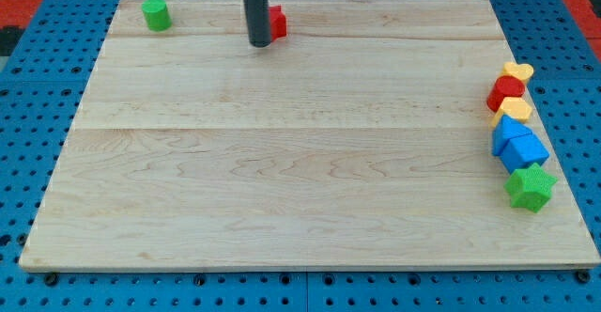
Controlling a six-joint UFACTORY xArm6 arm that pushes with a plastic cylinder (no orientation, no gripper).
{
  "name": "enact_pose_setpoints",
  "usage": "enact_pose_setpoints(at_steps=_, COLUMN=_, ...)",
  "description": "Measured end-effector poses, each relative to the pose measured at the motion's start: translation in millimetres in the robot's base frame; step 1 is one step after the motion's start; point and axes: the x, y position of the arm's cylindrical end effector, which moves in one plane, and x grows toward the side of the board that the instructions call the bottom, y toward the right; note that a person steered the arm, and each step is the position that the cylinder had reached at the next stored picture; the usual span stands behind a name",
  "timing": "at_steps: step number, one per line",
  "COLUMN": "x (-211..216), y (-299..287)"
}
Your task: Push the red star slightly to the right
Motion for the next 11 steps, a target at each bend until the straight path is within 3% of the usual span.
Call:
enact_pose_setpoints(at_steps=2, x=6, y=31)
enact_pose_setpoints(at_steps=3, x=4, y=-59)
enact_pose_setpoints(at_steps=4, x=-36, y=-56)
enact_pose_setpoints(at_steps=5, x=-40, y=5)
enact_pose_setpoints(at_steps=8, x=-41, y=50)
enact_pose_setpoints(at_steps=10, x=28, y=10)
enact_pose_setpoints(at_steps=11, x=17, y=79)
